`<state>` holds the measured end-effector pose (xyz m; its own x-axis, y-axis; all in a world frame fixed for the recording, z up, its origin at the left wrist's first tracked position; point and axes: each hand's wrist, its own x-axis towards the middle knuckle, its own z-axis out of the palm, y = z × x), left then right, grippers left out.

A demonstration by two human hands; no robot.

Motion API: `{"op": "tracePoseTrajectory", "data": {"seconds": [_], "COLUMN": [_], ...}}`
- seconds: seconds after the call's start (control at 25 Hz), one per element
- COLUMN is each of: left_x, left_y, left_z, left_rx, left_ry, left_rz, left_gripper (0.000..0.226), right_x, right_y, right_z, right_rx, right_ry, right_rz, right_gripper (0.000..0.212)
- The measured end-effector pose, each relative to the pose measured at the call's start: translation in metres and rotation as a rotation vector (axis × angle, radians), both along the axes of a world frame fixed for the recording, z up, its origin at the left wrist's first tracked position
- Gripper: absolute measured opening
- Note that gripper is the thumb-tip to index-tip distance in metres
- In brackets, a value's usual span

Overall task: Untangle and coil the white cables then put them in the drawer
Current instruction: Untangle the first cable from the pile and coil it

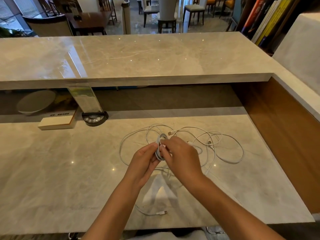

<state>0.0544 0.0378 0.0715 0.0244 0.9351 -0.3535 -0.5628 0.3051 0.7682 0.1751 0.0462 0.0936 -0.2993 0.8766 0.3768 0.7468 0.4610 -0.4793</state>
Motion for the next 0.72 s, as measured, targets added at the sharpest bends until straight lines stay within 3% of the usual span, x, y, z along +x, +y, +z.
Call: {"op": "tracePoseTrajectory", "data": {"seconds": [0.08,0.2,0.24,0.36,0.4,0.52,0.6,0.72], "left_x": [0.002,0.003,0.003,0.008,0.01,0.005,-0.007,-0.017], "left_y": [0.001,0.003,0.003,0.002,0.002,0.007,0.015,0.022], "left_z": [0.004,0.008,0.008,0.005,0.004,0.002,0.004,0.007], "left_rx": [-0.009,-0.017,-0.027,-0.059,-0.065,-0.073,-0.053,-0.026], "left_ry": [-0.068,-0.082,-0.081,-0.133,-0.175,-0.401,-0.496,-0.46], "left_rz": [0.016,0.042,0.062,0.135,0.155,0.265,0.319,0.314], "left_gripper": [0.026,0.025,0.024,0.021,0.021,0.022,0.024,0.025], "right_x": [0.0,-0.002,-0.004,0.001,0.007,0.034,0.054,0.079], "right_y": [-0.006,-0.011,-0.013,-0.006,-0.006,-0.003,-0.006,-0.004], "right_z": [-0.013,-0.025,-0.025,-0.017,-0.02,-0.04,-0.056,-0.064], "right_rx": [0.118,0.143,0.132,-0.109,-0.151,0.126,0.164,0.106], "right_ry": [-0.121,-0.265,-0.293,-0.04,0.024,-0.101,-0.076,-0.184], "right_rz": [-0.004,-0.029,-0.028,0.035,0.088,0.19,0.126,-0.073], "right_gripper": [0.024,0.063,0.065,0.022,0.023,0.038,0.025,0.017]}}
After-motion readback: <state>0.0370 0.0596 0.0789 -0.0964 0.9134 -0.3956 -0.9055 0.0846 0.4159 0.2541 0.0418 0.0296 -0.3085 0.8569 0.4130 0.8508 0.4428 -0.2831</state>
